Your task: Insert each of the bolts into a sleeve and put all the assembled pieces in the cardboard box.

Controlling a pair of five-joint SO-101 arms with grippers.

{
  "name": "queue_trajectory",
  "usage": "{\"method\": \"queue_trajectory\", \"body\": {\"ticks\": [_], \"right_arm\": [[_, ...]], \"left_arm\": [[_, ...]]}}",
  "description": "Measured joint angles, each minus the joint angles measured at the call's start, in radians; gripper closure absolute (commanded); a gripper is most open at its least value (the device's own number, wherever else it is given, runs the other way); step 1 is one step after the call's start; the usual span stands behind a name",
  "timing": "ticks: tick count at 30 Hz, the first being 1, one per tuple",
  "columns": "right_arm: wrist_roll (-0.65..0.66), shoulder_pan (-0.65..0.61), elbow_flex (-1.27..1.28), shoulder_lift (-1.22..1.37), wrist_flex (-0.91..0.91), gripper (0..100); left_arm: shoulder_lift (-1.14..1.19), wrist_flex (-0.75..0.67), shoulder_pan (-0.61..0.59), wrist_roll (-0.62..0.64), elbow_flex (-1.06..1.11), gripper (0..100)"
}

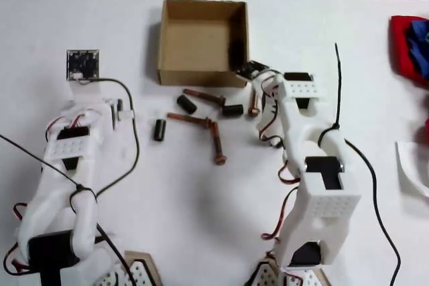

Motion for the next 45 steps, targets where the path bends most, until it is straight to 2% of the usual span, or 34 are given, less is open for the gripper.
{"method": "queue_trajectory", "body": {"ticks": [6, 12, 18, 24, 26, 29, 32, 34, 39, 45], "right_arm": [[0.002, 0.0, 0.0, -0.011, -0.002, 97.8], [-0.107, 0.002, -0.026, -0.141, 0.008, 97.8], [-0.245, 0.086, 0.012, -0.35, -0.018, 97.8], [-0.265, 0.269, 0.133, -0.433, -0.038, 97.8], [-0.265, 0.334, 0.158, -0.451, -0.038, 97.8], [-0.227, 0.407, 0.178, -0.474, -0.038, 97.8], [-0.19, 0.433, 0.183, -0.482, -0.038, 97.8], [-0.183, 0.44, 0.183, -0.482, -0.038, 97.8], [-0.18, 0.446, 0.183, -0.482, -0.038, 97.8], [-0.18, 0.446, 0.183, -0.482, -0.038, 97.8]], "left_arm": [[0.0, 0.035, 0.0, 0.0, -0.005, 79], [0.0, 0.321, 0.028, 0.0, -0.184, 79], [0.121, 0.624, 0.241, 0.0, -0.454, 79], [0.485, 0.968, 0.516, 0.015, -0.838, 79], [0.621, 1.069, 0.586, 0.084, -0.973, 79], [0.809, 1.218, 0.652, 0.269, -1.166, 79], [0.962, 1.336, 0.695, 0.483, -1.355, 79], [1.051, 1.381, 0.717, 0.568, -1.481, 79], [1.203, 1.425, 0.758, 0.615, -1.682, 79], [1.217, 1.433, 0.76, 0.618, -1.769, 79]]}}
